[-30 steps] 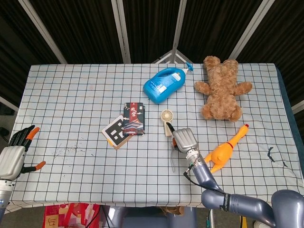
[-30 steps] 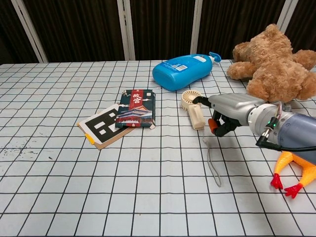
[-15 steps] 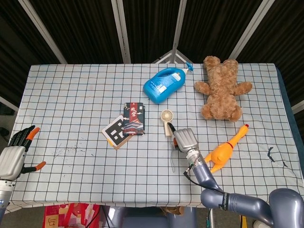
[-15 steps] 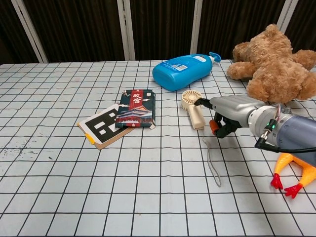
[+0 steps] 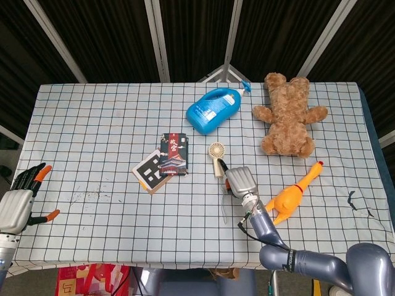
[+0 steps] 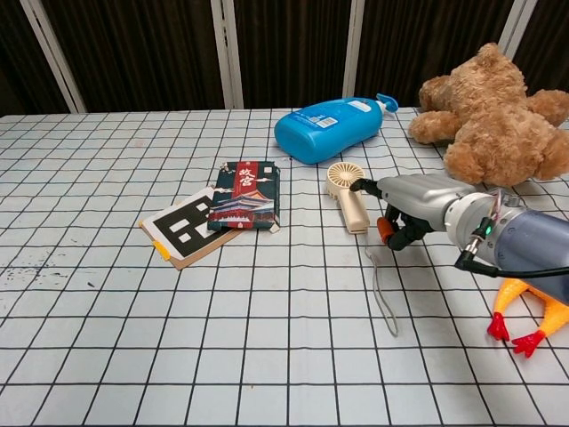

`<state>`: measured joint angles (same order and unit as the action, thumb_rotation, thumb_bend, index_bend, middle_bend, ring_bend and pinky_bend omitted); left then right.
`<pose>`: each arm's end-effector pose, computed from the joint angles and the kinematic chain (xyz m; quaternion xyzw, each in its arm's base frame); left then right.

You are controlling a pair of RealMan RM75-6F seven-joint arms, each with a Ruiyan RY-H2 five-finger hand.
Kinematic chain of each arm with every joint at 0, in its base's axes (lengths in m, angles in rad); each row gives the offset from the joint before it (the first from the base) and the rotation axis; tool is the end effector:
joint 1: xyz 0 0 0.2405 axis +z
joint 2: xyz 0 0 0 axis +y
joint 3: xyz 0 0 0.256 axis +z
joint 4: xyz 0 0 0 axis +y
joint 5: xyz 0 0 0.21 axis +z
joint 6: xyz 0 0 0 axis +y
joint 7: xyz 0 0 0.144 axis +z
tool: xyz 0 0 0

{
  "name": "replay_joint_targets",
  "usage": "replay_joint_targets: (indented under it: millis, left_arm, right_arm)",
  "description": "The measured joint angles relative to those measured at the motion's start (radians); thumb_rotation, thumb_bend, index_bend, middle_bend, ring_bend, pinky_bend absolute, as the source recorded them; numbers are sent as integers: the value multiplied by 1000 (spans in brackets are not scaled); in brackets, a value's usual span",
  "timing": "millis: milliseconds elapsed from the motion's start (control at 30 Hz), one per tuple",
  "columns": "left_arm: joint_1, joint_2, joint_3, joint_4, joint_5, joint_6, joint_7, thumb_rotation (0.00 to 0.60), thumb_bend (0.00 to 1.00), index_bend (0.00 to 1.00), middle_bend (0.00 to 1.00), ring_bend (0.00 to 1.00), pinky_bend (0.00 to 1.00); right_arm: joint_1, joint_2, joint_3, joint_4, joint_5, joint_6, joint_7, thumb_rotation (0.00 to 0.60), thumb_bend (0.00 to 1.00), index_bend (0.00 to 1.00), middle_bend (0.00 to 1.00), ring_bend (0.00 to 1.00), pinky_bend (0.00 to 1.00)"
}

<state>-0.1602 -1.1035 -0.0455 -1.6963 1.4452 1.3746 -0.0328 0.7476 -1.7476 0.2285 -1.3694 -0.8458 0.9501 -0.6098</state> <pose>-0.2939 0.2003 0.1434 -0.5977 -0.4406 -0.3961 0.5401 -0.1505 -0.3401 -0.0698 0.7284 -0.4240 0.2955 0.4499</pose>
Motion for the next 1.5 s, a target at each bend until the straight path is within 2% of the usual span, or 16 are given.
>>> replay_joint_targets:
  millis: [667,933,1033,1233,1400,1500]
  left_arm:
    - [-1,1,1,-3,0,-2,-3,600,87,0,0,0,0]
    - [0,1,0,-4,-4,-2,-5,600,87,0,0,0,0]
    - [0,0,-1,-3,-4,0,-3,600,87,0,0,0,0]
    - [3,-2,-3,-4,-7,6,-3,600,87,0,0,0,0]
    - [7,-4,-3,-1,-3,19,2,600,86,0,0,0,0]
    - [10,-6,-3,1,2,27,8,600,87,0,0,0,0]
  right_arm:
    - [-3,-31,-58,48,29,-9,-8,600,776,0,789,895,927]
    - [-3,-21,-42,16,0,26,8,600,777,0,789,881,914]
    - [-5,-10,-28,-12,-38,58,30,600,778,0,737,800,855]
    - [-24,35,-3,-93,-166,157,97,600,766,0,499,539,566]
    - [-75,138,-20,-205,-274,258,129,600,657,0,237,225,284]
    - [-125,227,-66,-272,-334,303,127,600,559,0,80,50,136]
